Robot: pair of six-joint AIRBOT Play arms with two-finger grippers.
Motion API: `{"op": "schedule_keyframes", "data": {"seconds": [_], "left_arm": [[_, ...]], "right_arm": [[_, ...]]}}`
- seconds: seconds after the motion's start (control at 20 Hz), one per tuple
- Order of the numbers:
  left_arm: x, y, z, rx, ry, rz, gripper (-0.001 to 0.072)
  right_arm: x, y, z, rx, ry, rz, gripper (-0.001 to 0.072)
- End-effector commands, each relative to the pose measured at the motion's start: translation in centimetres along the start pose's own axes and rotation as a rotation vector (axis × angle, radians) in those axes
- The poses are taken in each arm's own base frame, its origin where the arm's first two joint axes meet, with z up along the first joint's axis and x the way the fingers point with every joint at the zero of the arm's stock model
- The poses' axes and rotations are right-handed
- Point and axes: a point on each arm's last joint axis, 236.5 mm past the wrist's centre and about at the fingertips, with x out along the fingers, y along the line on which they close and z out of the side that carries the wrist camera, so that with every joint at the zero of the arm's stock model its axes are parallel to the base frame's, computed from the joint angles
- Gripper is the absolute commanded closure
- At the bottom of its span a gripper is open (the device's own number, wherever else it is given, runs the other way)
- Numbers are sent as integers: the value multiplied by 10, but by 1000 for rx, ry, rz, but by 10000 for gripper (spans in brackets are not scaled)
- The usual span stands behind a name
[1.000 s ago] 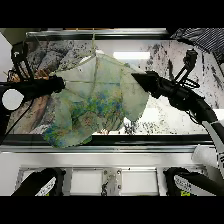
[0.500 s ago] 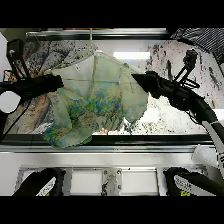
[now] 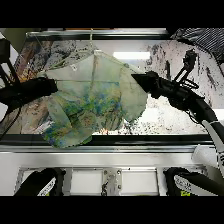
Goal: Fold the clothes and pants, and hang the long-sleeved shirts on hangers.
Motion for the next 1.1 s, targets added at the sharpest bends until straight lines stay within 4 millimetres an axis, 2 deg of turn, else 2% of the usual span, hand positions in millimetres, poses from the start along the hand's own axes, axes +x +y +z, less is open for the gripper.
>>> {"op": "schedule_keyframes", "data": {"seconds": [0.0, 0.15, 0.3, 0.35, 0.4, 0.45, 0.55, 0.6, 0.95, 1.0, 1.05], "left_arm": [[22, -12, -14, 19, 66, -21, 700], [35, -10, -20, 18, 102, -7, 700], [37, -9, -22, 19, 109, -4, 698], [37, -8, -22, 22, 108, 1, 623], [37, -8, -22, 22, 112, 2, 395], [37, -8, -23, 22, 115, 3, 317], [37, -7, -24, 22, 118, 5, 317], [37, -7, -24, 23, 117, 6, 345], [37, -1, -25, 33, 122, 29, 347], [37, -1, -25, 33, 122, 29, 487], [37, -1, -24, 34, 121, 30, 596]], "right_arm": [[1, 1, -3, 1, 9, 6, 706], [1, 1, -3, 1, 9, 6, 706], [1, 1, -3, 1, 9, 6, 706], [1, 1, -3, 1, 9, 6, 706], [1, 1, -3, 1, 9, 6, 706], [1, 1, -3, 1, 9, 6, 706], [1, 1, -3, 1, 9, 6, 706], [1, 1, -3, 1, 9, 6, 706], [1, 2, -3, 2, 10, 8, 706], [1, 2, -3, 1, 9, 9, 706], [1, 2, -3, 2, 10, 8, 706]]}}
